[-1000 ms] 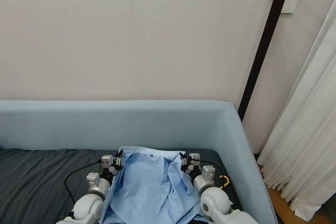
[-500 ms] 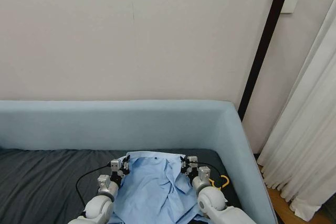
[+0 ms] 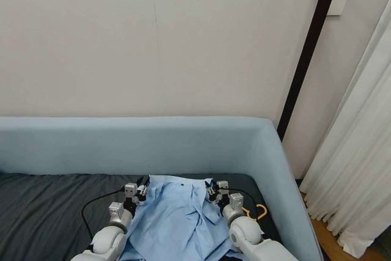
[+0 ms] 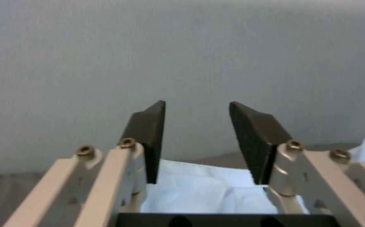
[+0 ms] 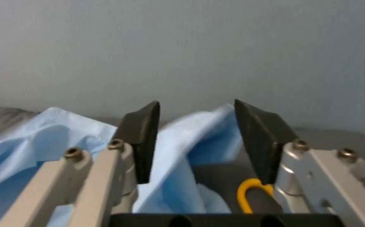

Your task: Pick up the clothes from the sofa and hang them on the clothes hanger.

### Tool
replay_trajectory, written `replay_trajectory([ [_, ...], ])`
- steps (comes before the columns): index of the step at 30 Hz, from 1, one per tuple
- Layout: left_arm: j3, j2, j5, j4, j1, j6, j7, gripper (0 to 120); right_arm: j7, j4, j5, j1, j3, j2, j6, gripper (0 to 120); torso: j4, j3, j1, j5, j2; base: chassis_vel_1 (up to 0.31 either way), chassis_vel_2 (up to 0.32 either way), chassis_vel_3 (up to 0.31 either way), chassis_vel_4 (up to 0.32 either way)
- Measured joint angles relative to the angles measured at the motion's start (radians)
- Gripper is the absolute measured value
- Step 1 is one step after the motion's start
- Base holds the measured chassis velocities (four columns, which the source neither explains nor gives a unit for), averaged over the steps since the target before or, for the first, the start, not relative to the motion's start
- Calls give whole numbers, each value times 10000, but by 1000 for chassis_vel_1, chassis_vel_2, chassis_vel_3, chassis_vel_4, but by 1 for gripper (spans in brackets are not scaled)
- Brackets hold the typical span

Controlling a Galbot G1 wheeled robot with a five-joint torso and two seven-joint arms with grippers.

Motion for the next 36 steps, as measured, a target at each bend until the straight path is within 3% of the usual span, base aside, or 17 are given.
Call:
replay_trajectory([
  [1, -3, 10, 0, -11, 1, 0, -4, 51, 10, 6, -3, 6, 4, -3, 1, 50, 0, 0, 0, 0, 0, 0, 0, 0, 0],
  [2, -67, 111, 0, -156, 42, 10, -27, 58, 78, 76, -50, 52, 42, -68, 6, 60, 0, 0, 0, 1, 0, 0, 0, 0, 0],
  [4, -121, 166, -1, -258, 119, 13, -28, 64, 102, 151, -56, 54, 60, -141, 6, 64, 0, 0, 0, 1, 0, 0, 0, 0, 0],
  [7, -434, 292, 9, -773, 586, -17, -26, 79, 153, 709, -5, -198, 157, -524, -46, 79, 1, 0, 0, 2, 0, 0, 0, 0, 0],
  [8, -434, 292, 9, -773, 586, -17, -26, 79, 153, 709, -5, -198, 157, -524, -46, 79, 1, 0, 0, 2, 0, 0, 0, 0, 0],
  [13, -1124, 320, 174, -1692, 1728, -338, 58, 97, 391, 2109, 335, -1094, 670, -1215, -568, 98, -1, -1, 0, 3, 1, 0, 0, 0, 0],
  [28, -1831, -274, 618, -3147, 3777, -1002, 385, 100, 429, 3888, 496, -2928, 2172, -2204, -1369, 100, 0, -2, -2, 3, 1, 0, 0, 0, 0],
  [36, -1930, -1014, 1255, -3495, 4972, -1580, 620, 100, -126, 3492, 212, -3991, 3116, -2415, -1418, 100, -2, -2, -2, 3, 1, 0, 0, 0, 0],
])
